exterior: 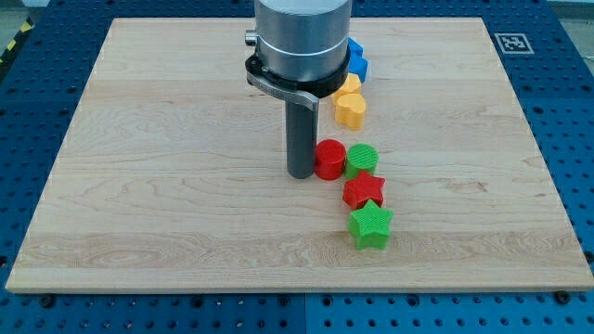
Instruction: Move red circle below to yellow heart
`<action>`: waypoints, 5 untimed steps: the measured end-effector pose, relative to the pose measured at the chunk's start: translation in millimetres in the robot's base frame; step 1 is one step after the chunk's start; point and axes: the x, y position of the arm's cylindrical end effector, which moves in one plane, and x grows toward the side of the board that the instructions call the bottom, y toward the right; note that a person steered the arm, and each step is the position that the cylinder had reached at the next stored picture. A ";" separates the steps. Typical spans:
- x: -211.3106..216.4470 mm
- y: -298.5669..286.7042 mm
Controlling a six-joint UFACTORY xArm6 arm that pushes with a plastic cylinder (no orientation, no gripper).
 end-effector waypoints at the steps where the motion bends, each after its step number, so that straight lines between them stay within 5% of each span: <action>1: -0.9 0.6; 5: 17.7 31.8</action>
